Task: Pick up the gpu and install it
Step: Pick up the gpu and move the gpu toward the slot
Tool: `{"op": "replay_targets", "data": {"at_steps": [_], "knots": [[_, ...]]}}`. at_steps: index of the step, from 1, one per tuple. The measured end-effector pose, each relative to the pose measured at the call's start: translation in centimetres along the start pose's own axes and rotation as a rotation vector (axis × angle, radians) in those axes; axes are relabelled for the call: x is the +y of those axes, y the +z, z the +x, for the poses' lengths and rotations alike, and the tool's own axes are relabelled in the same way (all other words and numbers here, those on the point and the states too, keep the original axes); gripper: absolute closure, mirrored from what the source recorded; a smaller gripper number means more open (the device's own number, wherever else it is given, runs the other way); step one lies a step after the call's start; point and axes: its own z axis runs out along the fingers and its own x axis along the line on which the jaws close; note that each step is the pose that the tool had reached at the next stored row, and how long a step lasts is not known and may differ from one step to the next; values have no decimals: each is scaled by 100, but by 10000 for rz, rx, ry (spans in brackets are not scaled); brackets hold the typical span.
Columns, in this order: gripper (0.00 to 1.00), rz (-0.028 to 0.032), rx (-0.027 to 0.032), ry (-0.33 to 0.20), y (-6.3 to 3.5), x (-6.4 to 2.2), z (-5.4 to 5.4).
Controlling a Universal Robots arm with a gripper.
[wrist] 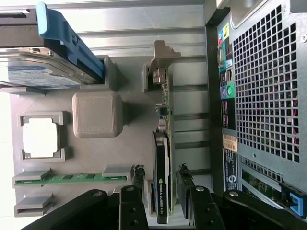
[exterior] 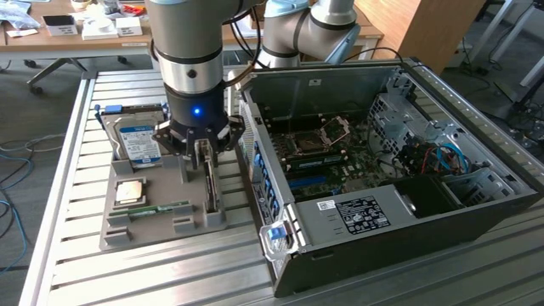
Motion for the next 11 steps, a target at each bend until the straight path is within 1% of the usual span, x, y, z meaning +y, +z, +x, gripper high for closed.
{"op": "replay_targets", "data": {"at_steps": [11], "knots": [[58, 1, 2, -2, 63, -1, -29]]}}
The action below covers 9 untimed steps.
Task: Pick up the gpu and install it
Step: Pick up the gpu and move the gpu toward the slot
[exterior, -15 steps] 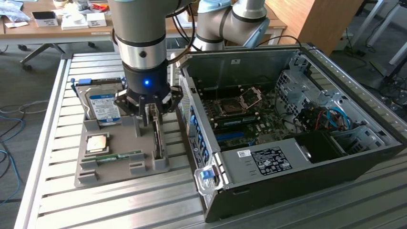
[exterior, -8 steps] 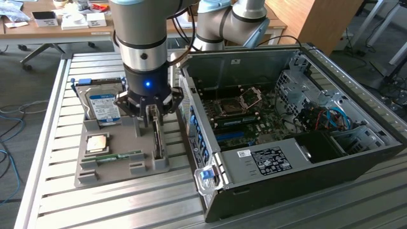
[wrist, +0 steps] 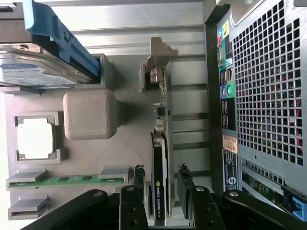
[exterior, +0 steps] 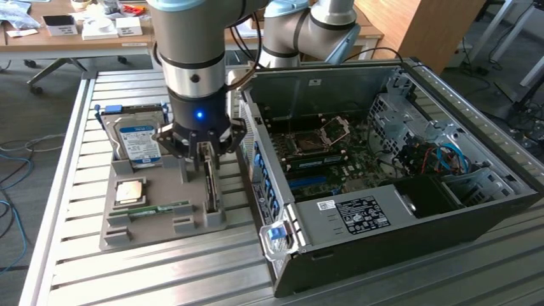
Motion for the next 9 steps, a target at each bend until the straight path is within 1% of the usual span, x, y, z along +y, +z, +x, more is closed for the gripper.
{"op": "replay_targets", "data": {"at_steps": [9], "knots": [[58, -1, -1, 0, 17, 0, -6]]}}
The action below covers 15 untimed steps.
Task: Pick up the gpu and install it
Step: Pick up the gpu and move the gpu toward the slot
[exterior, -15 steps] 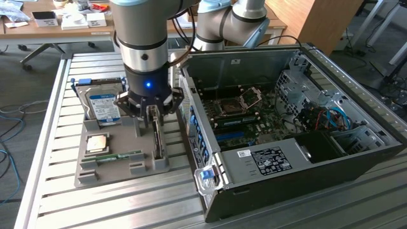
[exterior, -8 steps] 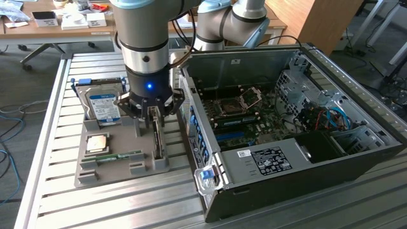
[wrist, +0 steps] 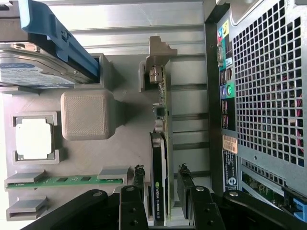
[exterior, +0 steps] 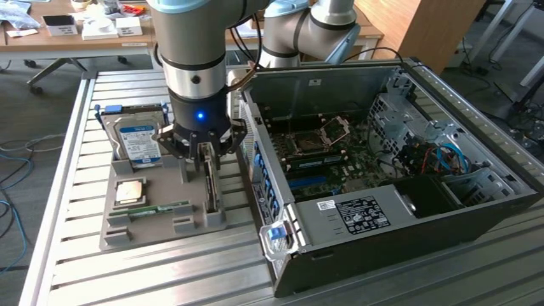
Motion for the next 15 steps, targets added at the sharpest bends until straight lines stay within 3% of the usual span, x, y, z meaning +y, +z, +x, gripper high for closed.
{"op": "replay_targets", "data": {"at_steps": [15], "knots": [[58, 3, 1, 0, 95, -5, 2]]}}
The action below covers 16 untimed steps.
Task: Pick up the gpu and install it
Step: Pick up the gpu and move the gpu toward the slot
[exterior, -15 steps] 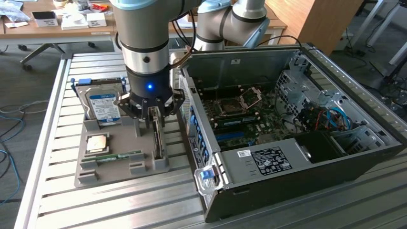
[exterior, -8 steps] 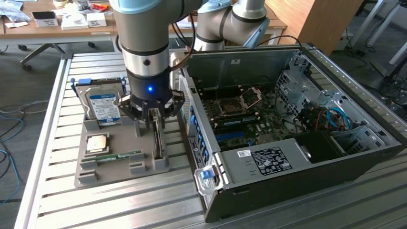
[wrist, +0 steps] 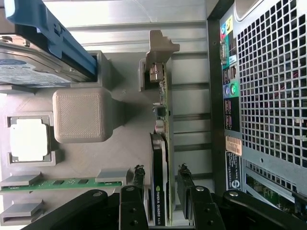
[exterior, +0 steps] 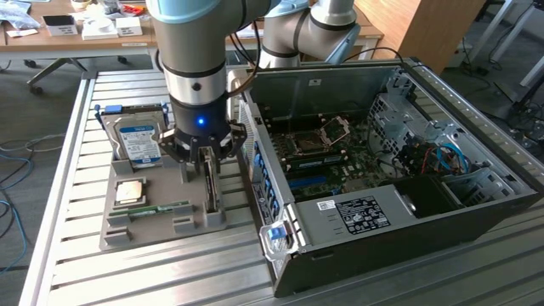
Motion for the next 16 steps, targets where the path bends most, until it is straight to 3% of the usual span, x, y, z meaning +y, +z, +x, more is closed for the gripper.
{"op": "replay_targets", "data": {"at_steps": [16], "knots": [[58, -1, -2, 0, 38, -2, 1]]}}
